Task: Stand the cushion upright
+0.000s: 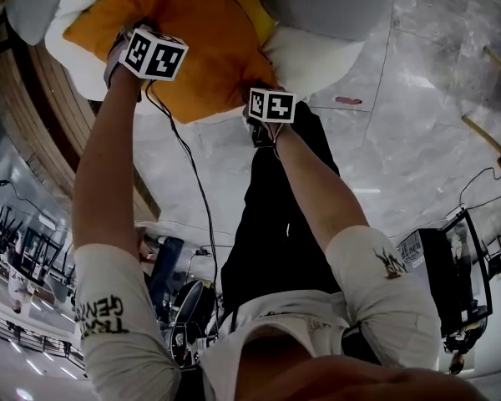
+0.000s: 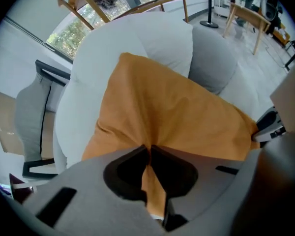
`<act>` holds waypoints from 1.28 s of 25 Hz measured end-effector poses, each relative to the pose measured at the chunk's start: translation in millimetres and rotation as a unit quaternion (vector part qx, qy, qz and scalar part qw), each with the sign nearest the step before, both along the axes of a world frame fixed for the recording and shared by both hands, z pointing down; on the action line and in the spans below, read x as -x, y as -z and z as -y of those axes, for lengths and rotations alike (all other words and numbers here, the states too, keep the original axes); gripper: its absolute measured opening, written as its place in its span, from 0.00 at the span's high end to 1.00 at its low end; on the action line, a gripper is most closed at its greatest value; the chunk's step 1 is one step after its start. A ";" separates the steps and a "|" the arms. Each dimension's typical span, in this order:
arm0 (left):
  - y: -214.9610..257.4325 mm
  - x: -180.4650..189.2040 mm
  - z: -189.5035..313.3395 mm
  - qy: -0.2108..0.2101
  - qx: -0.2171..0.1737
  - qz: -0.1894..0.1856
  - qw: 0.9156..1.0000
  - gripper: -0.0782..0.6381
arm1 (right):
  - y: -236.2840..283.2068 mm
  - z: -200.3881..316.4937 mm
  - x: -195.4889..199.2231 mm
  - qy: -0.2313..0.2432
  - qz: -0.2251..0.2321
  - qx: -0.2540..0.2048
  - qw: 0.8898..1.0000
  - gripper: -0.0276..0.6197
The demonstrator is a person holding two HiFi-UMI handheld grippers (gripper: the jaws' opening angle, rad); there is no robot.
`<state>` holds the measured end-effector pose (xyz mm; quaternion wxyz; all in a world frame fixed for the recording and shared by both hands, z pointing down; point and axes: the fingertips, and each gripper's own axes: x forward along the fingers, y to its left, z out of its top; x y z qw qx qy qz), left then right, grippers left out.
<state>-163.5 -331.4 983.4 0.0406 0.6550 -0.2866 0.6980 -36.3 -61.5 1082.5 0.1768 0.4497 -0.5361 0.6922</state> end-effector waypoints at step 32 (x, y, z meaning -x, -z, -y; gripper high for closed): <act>185.8 42.5 -44.8 0.266 -0.140 -0.255 0.919 0.86 | 215.7 133.4 -114.3 0.195 -0.237 -0.228 0.924 0.91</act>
